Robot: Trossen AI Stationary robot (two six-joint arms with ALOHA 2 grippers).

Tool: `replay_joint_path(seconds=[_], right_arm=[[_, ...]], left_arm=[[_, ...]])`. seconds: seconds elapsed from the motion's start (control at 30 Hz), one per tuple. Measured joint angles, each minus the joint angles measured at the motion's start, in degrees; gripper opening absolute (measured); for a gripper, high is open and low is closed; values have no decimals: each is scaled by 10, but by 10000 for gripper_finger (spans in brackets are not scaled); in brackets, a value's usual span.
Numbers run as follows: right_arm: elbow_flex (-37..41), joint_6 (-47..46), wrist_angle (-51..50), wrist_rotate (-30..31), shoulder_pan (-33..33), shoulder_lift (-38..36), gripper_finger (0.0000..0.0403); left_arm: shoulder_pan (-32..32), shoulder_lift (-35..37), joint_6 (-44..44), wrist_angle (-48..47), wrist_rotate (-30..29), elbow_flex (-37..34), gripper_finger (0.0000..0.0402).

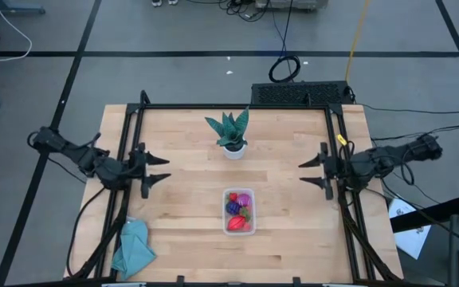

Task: Pick and placing Produce into tupperware
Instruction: Return to Home Position

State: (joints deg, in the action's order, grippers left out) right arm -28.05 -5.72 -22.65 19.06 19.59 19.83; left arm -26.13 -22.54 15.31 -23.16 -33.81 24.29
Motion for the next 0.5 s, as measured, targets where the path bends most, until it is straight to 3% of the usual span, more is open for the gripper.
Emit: replay_joint_path(seconds=[0.5], right_arm=[[0,49,16,-149,-166,-3,192]], left_arm=[[94,39,-50,8,85,-9,225]])
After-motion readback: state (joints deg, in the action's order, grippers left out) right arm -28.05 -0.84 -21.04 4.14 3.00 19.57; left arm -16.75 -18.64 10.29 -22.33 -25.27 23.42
